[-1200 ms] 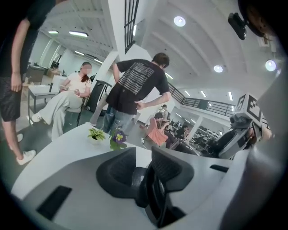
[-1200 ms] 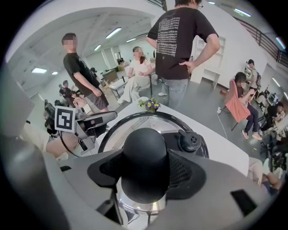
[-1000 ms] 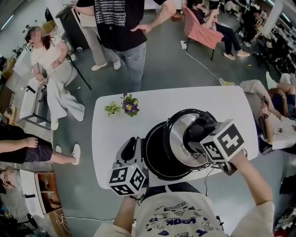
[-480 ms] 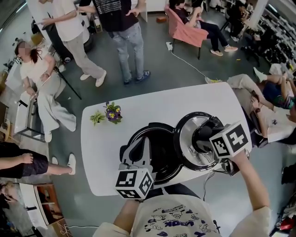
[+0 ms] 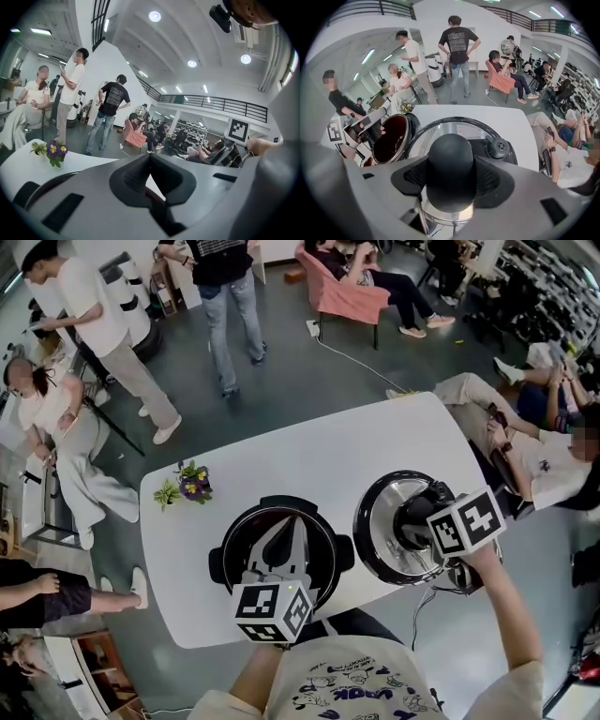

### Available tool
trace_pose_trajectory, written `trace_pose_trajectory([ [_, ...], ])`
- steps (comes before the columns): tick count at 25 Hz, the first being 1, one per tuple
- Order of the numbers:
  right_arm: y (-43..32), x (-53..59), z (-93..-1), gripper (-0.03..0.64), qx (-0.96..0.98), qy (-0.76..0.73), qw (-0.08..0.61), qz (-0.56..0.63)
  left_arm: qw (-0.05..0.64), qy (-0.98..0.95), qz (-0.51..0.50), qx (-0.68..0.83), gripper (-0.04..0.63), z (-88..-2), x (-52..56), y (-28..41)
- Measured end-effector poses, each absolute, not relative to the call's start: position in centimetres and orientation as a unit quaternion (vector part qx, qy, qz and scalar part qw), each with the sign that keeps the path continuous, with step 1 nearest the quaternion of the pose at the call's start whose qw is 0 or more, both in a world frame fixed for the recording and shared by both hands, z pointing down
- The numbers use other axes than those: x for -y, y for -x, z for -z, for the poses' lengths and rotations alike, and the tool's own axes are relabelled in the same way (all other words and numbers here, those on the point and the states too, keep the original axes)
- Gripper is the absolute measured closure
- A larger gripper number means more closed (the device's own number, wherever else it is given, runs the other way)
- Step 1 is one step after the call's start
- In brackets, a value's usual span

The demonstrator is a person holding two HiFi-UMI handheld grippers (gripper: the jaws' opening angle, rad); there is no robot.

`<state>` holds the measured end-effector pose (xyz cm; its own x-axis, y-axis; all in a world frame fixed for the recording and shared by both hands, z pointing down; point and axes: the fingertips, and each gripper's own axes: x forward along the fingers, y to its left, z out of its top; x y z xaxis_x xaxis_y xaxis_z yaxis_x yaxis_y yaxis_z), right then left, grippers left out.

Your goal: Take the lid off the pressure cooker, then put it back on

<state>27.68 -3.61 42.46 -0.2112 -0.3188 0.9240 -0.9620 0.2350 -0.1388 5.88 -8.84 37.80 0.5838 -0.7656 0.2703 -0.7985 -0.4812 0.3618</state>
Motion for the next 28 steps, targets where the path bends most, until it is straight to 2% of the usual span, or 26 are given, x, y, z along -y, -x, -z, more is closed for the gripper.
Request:
trace_pose_trajectory([
  [10,-30.9,3.4,-45.2,0.324,0.661,-0.467,0.416,-0.415,0.234,-0.859,-0.055,0.452,0.581,-38.2,8.9,-9.7],
  [28,-29.6,5.2,-55.1,0.322,0.649,-0.442,0.437,-0.439,0.251,-0.830,-0.083,0.491,0.581,-41.5,10.1,-8.4],
])
